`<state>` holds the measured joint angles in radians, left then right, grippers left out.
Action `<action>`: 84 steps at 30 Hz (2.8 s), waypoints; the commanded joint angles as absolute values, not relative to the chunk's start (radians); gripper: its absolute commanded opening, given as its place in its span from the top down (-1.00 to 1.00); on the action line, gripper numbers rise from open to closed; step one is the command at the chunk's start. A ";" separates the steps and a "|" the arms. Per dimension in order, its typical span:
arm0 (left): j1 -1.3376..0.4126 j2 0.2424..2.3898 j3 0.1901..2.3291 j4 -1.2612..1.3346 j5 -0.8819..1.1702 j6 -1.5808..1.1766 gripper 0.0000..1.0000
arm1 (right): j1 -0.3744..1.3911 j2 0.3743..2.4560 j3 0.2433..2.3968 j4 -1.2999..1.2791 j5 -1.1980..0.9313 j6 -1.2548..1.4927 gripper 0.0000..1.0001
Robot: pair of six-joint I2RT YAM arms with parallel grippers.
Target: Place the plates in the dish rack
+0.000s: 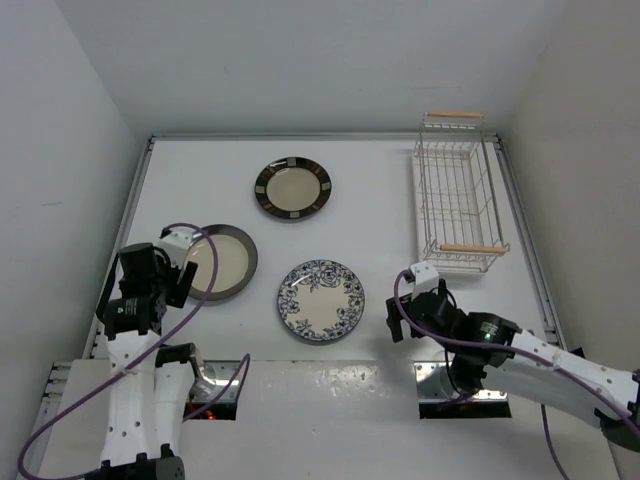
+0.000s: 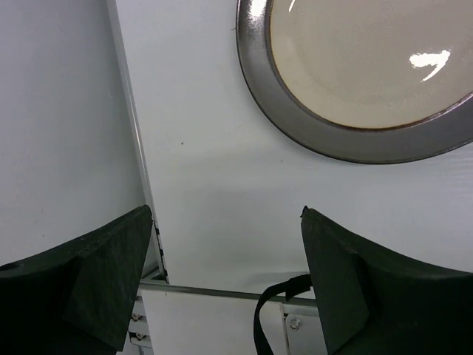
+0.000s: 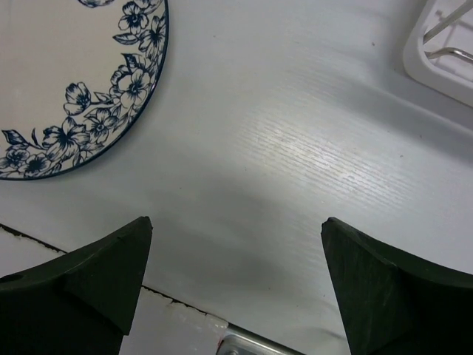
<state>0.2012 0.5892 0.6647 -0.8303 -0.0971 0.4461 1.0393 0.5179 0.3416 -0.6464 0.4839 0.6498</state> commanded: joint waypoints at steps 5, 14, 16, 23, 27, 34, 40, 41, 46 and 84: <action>0.192 0.618 0.906 -0.833 0.024 0.452 -1.00 | 1.039 0.691 0.551 -0.575 0.477 0.502 -1.00; 0.173 0.876 1.063 -0.833 0.243 0.355 -0.89 | 0.731 1.231 0.823 -0.488 0.116 0.590 -0.82; 0.173 0.926 1.054 -0.842 0.198 0.328 -0.73 | 0.698 1.256 0.795 -0.419 0.054 0.659 -0.60; 0.173 0.988 1.008 -0.801 0.170 0.278 -0.73 | 0.652 1.442 0.715 -0.347 0.026 0.747 -0.41; 0.173 0.997 1.008 -0.790 0.161 0.278 -0.73 | 0.627 1.515 0.608 -0.092 -0.162 0.794 -0.22; 0.173 1.006 1.008 -0.790 0.161 0.268 -0.73 | 0.606 1.670 0.424 0.288 -0.316 0.913 0.21; 0.173 0.997 1.008 -0.781 0.161 0.268 -0.73 | 0.592 1.714 0.387 0.402 -0.367 0.939 1.00; 0.173 0.997 1.008 -0.781 0.161 0.268 -0.73 | 0.588 1.683 0.382 0.387 -0.365 0.922 1.00; 0.183 0.997 1.008 -0.781 0.161 0.268 -0.73 | 0.584 1.419 0.518 0.105 -0.299 0.772 1.00; 0.094 1.276 1.083 -0.719 0.112 0.287 -0.76 | -0.121 1.216 1.075 -0.005 0.368 -0.261 1.00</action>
<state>0.1040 1.2762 1.0412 -0.7410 0.1150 0.2813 -0.1173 1.2373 1.0660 -0.2573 0.3511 -0.2348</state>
